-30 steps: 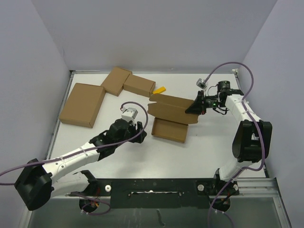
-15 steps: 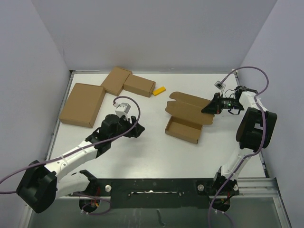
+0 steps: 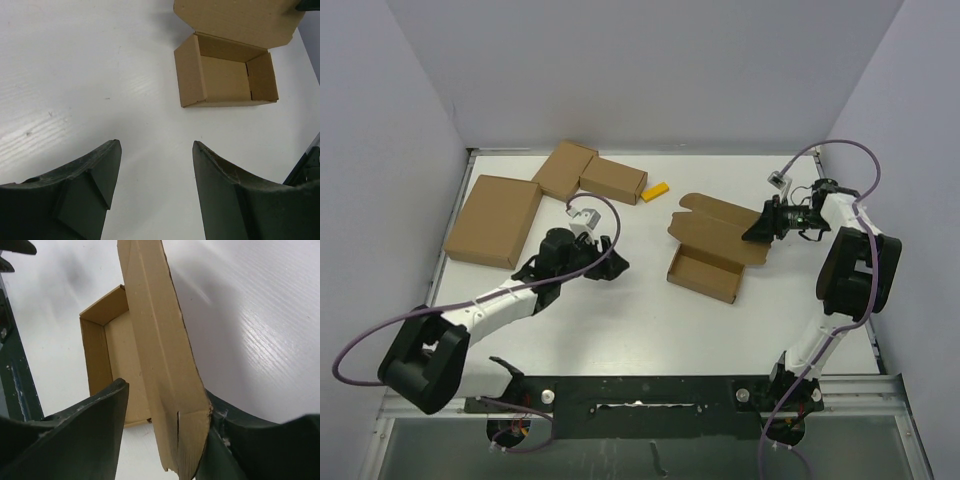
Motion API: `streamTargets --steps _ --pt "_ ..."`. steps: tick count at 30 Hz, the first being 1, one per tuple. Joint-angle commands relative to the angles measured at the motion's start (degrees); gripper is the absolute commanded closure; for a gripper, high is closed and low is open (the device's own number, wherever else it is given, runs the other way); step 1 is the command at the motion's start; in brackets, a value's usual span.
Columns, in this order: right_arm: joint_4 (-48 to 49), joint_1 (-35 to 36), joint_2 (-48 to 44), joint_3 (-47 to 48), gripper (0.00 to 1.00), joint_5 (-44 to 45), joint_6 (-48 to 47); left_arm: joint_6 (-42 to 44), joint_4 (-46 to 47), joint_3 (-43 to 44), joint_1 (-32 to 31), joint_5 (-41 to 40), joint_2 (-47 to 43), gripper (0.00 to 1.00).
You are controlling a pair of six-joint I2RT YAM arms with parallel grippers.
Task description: Fold the paper box
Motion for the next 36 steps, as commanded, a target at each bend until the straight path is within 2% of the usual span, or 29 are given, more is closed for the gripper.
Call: streamTargets --steps 1,7,17,27,36 --pt "2.6 0.1 -5.3 -0.9 0.46 1.0 1.1 5.7 7.7 8.5 0.5 5.5 6.8 0.43" --pt "5.9 -0.2 -8.7 -2.4 0.34 3.8 2.7 16.2 4.6 21.5 1.2 9.4 18.2 0.42" --pt "10.5 -2.5 -14.4 -4.7 0.26 7.1 5.2 19.7 -9.4 52.6 3.2 11.2 40.5 0.42" --pt "11.1 -3.8 -15.8 -5.2 0.25 6.2 5.6 25.8 -22.8 80.0 3.6 11.1 60.2 0.44" --pt "10.7 -4.5 -15.5 -5.0 0.25 4.9 5.4 30.5 -38.6 105.0 3.6 6.3 76.1 0.46"
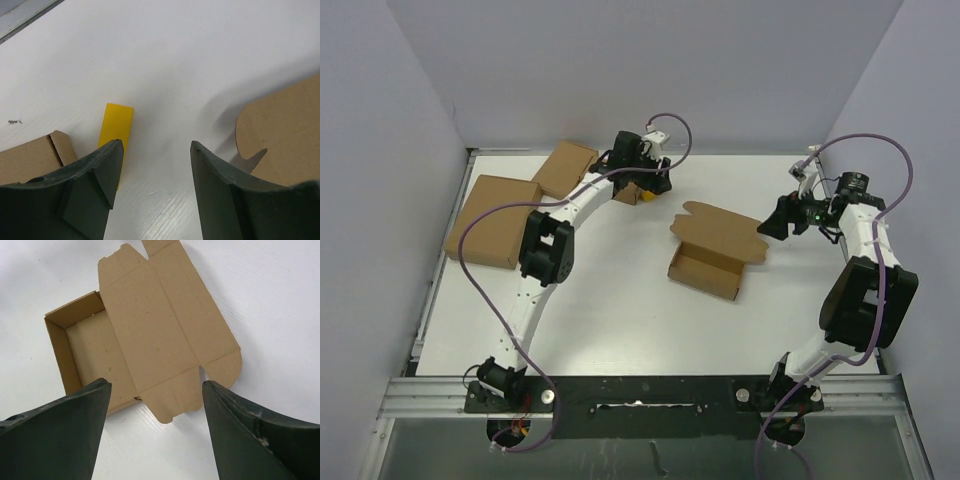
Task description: Fold the paper box
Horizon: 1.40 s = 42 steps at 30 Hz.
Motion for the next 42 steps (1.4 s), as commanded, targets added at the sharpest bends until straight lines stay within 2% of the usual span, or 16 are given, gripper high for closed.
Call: streamTargets --steps 1,9,30,42 --pt "1.1 -0.4 -1.8 0.1 0.25 -2.3 0.0 4.0 -8.4 10.9 0.2 -3.8 6.2 0.45" --pt "0.8 -0.5 -2.0 0.1 0.25 -3.4 -0.1 8.4 -11.9 19.1 -0.7 -9.0 12.3 0.44" --pt "0.5 -0.7 -2.3 -0.2 0.25 -5.2 -0.3 13.9 -13.1 20.8 -2.1 -16.8 16.8 0.41" --pt "0.4 -0.7 -2.5 -0.3 0.25 -6.1 -0.6 13.3 -9.5 17.4 -2.1 -16.3 13.0 0.41"
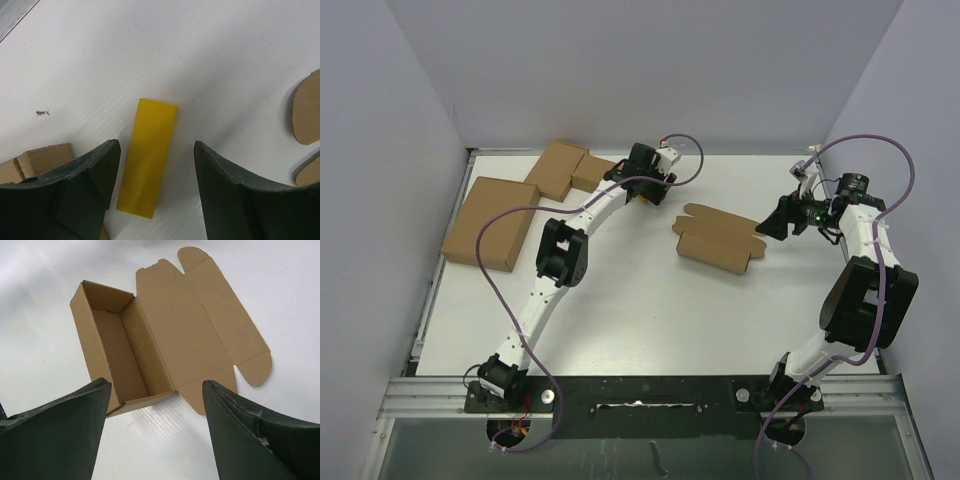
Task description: Fold the paper box
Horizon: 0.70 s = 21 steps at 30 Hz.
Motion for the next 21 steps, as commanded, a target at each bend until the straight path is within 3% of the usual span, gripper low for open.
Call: streamTargets --steps 1,6,13,15,21 --pt "0.4 -0.3 -2.5 0.1 0.25 -2.6 -0.5 0.1 2.0 -0.4 0.3 0.2 -1.2 0.41" --pt "0.3 -0.3 -2.6 0.1 0.25 -2.9 -0.6 0.2 1.1 -0.5 0.5 -0.2 -0.5 0.44" --pt "0.3 -0.3 -2.8 0.1 0.25 -3.1 -0.6 -0.7 0.6 -2.8 0.5 0.0 -1.0 0.66" --pt "0.3 -0.3 -2.9 0.1 0.25 -3.2 -0.7 -0.9 0.9 -3.6 0.4 0.1 -2.1 0.76" --pt "0.2 0.0 -2.8 -0.2 0.25 -4.8 -0.5 -1.2 2.3 -6.1 -0.8 0.9 -7.9 0.91"
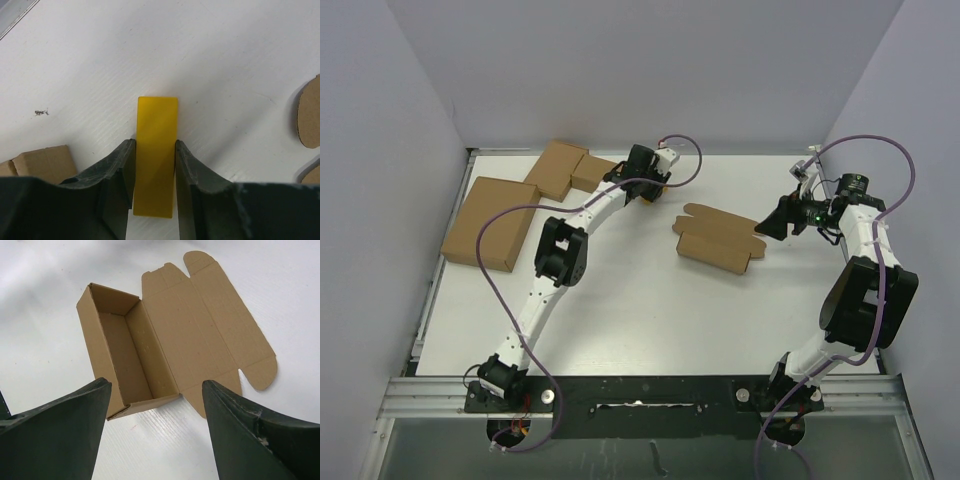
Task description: Fold the paper box
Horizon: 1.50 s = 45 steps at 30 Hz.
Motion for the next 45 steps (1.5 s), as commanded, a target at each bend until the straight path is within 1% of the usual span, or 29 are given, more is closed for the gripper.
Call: streamTargets --steps 1,3,4,8,11,13,15,21,24,27,29,35,39,45 --pt "0.0 0.1 -2.6 -0.1 0.26 -4.1 -0.5 -1.0 -0.9 -3.2 -1.0 1.0 -8.3 0.92" --pt "-1.5 1.1 -1.6 0.5 0.3 -4.8 -1.3 -2.4 0.5 -5.7 -1.2 1.7 -11.6 0.94" --pt "-2.8 1.6 -0.8 1.0 0.35 -4.8 -2.3 -3.0 1.4 -7.5 -1.3 2.1 -13.3 0.94" --pt "-8.2 4.4 1.7 3.4 0.61 -2.0 -6.9 -5.8 5.8 -15.6 -1.6 3.3 -20.7 0.95" --pt "-10.5 5.7 2.3 3.3 0.75 0.7 -9.9 -8.6 9.1 -22.5 -1.6 4.3 -25.9 0.96" --pt "-11.2 6.4 2.1 2.8 0.81 2.2 -10.9 -10.4 11.3 -26.9 -1.5 4.8 -29.4 0.96" --pt "-11.1 7.6 1.7 1.9 0.85 4.4 -11.6 -12.0 13.1 -31.0 -1.5 5.3 -32.2 0.96" --pt "-11.8 10.4 1.9 1.0 0.9 8.7 -13.1 -17.9 19.4 -42.3 -1.4 8.3 -40.1 0.97" --pt "-11.8 11.9 1.3 -0.1 0.91 10.8 -14.2 -21.4 22.0 -45.8 -1.4 10.8 -43.4 0.97" --pt "-12.6 13.3 0.9 -1.1 0.91 11.7 -15.7 -25.4 25.1 -48.4 -1.7 15.0 -45.5 0.97" --pt "-12.7 14.2 0.5 -2.0 0.92 12.3 -16.3 -28.0 26.6 -49.2 -2.3 17.2 -45.9 0.97" --pt "-13.7 17.0 -0.4 -3.6 0.92 13.5 -18.6 -31.9 29.2 -49.1 -4.7 20.3 -45.1 0.98" --pt "-14.0 18.8 -1.8 -5.3 0.92 14.1 -20.7 -33.4 29.3 -48.3 -6.2 22.4 -43.7 0.98" --pt "-14.8 20.7 -2.2 -6.4 0.92 14.4 -22.6 -34.4 29.6 -50.2 -9.0 24.8 -42.4 0.98"
